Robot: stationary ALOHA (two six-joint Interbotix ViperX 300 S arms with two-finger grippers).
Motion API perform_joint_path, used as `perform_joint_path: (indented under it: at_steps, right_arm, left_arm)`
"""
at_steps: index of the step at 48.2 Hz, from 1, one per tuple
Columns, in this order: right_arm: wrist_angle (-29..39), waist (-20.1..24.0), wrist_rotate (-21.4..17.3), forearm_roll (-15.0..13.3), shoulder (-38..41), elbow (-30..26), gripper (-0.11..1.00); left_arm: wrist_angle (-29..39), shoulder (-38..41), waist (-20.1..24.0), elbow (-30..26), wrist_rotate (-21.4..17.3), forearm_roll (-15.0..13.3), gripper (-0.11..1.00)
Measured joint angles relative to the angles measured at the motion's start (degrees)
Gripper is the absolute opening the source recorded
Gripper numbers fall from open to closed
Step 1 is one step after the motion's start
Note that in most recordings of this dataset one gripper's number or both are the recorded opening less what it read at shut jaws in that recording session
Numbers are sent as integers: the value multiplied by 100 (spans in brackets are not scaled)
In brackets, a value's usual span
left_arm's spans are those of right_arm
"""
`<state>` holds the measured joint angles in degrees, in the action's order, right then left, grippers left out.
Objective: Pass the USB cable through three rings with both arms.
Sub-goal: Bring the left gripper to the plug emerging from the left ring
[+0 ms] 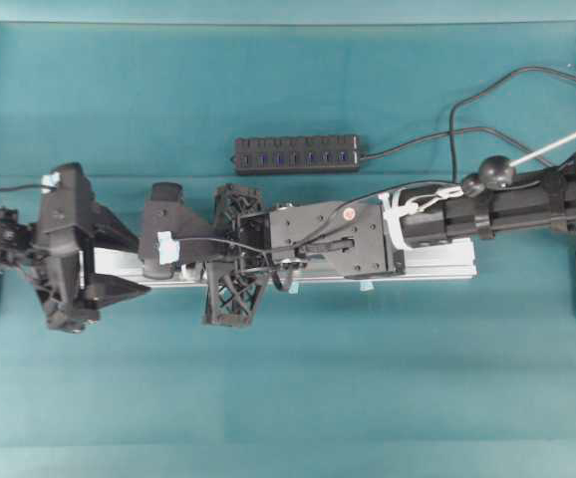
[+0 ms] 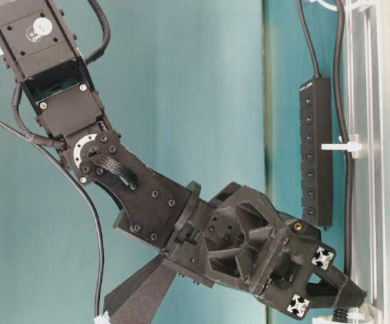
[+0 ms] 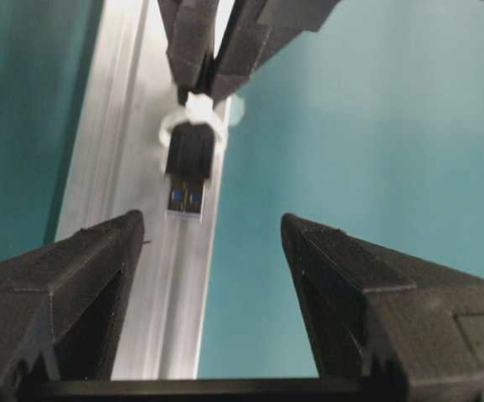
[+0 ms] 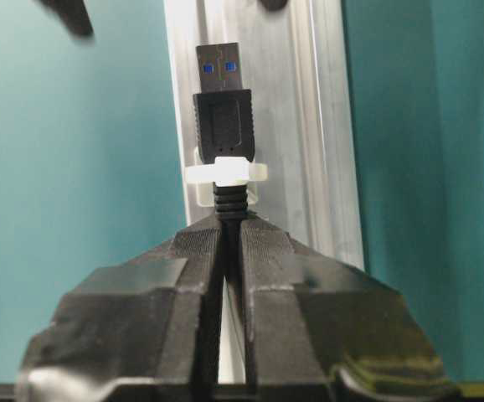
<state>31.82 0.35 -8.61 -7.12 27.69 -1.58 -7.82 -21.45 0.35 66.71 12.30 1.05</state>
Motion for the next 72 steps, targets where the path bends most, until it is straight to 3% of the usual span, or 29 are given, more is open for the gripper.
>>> perform_joint_path:
  at_steps: [25, 51, 72]
  right_arm:
    - [-44, 0, 0, 0, 0, 0, -9]
    - [-44, 0, -9, 0, 0, 0, -9]
    - [-44, 0, -9, 0, 0, 0, -9]
  left_arm:
    - [-598, 624, 9, -70, -9, -9, 74]
    - [-677, 940, 114, -325, -246, 0, 74]
    - [-677, 1072, 141, -308, -185, 0, 73]
